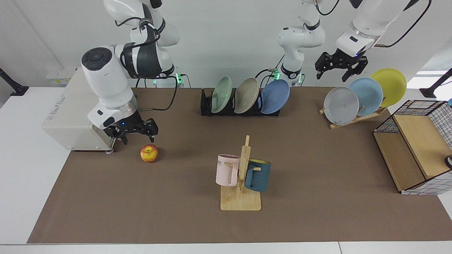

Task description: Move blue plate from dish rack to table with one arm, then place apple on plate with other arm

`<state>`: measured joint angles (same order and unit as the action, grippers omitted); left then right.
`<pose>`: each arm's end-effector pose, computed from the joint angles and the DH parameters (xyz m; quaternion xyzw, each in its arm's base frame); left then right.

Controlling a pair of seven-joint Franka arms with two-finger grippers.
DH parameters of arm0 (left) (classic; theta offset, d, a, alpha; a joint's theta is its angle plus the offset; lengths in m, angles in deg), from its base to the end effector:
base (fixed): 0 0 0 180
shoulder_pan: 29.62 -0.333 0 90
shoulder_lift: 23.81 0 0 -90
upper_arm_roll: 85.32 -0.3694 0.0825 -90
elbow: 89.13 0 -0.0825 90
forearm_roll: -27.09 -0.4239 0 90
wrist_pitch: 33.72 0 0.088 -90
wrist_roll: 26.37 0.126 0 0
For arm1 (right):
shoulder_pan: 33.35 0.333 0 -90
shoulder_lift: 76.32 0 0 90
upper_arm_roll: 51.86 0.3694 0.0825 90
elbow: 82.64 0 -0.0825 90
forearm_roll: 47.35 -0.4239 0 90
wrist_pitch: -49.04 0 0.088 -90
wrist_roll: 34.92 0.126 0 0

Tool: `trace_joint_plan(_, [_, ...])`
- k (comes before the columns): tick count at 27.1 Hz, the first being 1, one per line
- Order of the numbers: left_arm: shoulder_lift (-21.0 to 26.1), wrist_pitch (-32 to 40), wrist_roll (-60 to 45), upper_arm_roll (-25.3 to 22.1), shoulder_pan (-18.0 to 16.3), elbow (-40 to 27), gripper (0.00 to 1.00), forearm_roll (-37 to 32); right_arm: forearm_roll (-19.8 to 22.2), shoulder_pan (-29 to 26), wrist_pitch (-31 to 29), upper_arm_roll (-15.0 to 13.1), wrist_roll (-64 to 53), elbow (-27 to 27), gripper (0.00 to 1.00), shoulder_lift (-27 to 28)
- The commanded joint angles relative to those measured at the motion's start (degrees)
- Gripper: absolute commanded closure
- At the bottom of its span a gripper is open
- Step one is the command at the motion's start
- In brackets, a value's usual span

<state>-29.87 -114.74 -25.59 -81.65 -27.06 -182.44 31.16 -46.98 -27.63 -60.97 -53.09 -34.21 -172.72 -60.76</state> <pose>0.5319 -0.0701 0.6771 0.9959 -0.0643 -0.0559 0.0293 0.7041 0.0563 0.5130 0.9987 0.0344 0.0384 0.0042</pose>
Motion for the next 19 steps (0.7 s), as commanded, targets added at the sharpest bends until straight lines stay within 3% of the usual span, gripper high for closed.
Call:
trace_joint_plan(1, [-6.0,-3.5,0.6,-0.3,0.4,-10.3,0.00,3.3,0.1,-0.3,-4.0,0.1,1.7,-3.5,0.01,0.2])
trace_joint_plan(8, [-9.6,-6.2,3.7,-0.2,0.7,-19.2,0.00,6.9,0.1,-0.3,-7.7,0.1,1.7,-7.5,0.01,0.9])
trace_joint_plan(14, [-13.8,-14.2,7.2,0.9,1.0,-33.1,0.00,8.7,0.1,-0.4,-11.2,0.1,1.5,-11.9,0.01,0.8])
trace_joint_plan(19, [-14.6,-18.3,8.2,1.3,0.9,-38.5,0.00,9.6,0.3,-0.5,-16.1,0.1,0.8,-16.5,0.01,0.8])
